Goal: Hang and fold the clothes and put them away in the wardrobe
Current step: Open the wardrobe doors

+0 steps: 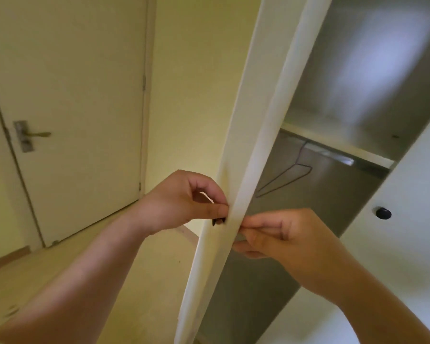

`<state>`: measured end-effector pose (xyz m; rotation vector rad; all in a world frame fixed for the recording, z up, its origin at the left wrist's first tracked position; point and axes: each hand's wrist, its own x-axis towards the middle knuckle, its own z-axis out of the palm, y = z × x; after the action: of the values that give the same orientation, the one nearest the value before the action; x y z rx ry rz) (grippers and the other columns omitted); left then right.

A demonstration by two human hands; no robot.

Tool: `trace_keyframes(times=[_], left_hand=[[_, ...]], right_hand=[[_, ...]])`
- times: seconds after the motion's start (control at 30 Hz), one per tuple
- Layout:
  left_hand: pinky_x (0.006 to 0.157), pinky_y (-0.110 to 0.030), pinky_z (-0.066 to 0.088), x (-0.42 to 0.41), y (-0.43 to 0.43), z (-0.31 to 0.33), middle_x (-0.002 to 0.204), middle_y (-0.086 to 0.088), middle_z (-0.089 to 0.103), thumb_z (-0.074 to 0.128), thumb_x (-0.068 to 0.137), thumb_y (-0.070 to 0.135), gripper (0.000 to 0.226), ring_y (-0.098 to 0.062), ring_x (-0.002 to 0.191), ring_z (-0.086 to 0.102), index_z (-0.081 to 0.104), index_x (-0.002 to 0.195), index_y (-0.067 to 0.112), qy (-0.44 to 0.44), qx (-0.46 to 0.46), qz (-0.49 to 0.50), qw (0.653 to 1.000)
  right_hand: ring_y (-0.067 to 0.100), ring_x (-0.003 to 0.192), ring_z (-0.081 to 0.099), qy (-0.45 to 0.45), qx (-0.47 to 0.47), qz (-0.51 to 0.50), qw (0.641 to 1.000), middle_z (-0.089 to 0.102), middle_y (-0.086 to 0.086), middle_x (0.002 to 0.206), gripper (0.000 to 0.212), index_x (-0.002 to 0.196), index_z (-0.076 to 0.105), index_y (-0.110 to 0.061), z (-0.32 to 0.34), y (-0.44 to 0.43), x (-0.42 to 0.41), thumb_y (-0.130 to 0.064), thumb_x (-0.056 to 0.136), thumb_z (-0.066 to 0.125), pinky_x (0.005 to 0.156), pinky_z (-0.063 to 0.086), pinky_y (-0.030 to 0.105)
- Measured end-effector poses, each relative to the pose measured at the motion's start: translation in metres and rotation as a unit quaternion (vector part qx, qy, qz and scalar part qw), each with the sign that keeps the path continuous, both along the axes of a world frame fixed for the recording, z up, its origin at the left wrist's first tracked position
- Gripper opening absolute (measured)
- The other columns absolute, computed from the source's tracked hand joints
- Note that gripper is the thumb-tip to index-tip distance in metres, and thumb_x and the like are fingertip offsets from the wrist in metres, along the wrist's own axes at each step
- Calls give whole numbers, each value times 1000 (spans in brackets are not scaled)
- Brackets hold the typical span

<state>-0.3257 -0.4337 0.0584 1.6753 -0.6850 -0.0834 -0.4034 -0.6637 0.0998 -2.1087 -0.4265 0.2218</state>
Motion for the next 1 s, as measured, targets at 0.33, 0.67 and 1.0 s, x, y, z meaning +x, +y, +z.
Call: trace_keyframes(times=[0.33, 0.67, 1.0], left_hand=[[80, -35, 60, -15, 62, -27, 93, -19, 76, 79, 75, 24, 21, -28, 84, 74, 79, 90, 9, 71, -200, 155, 965], [77, -29, 59, -19, 94, -30, 107, -11, 76, 55, 101, 26, 26, -23, 93, 73, 79, 105, 17, 81, -264, 275, 921], [76, -22, 54, -22, 77, -40, 100, 15, 75, 63, 97, 27, 19, -2, 83, 69, 74, 109, 36, -135, -164, 572, 792]], right_hand=[[8, 97, 74, 0, 60, 67, 996, 75, -15, 110, 20, 116, 71, -34, -11, 79, 34, -23, 102, 61, 96, 58, 37], [2, 135, 49, 6, 16, 154, 988, 33, -26, 157, 56, 159, 24, -37, -36, 130, 58, -38, 107, 45, 110, 47, 39], [0, 112, 65, 15, 64, 103, 992, 41, -38, 129, 48, 156, 31, -37, -39, 129, 84, -34, 109, 39, 93, 58, 34]])
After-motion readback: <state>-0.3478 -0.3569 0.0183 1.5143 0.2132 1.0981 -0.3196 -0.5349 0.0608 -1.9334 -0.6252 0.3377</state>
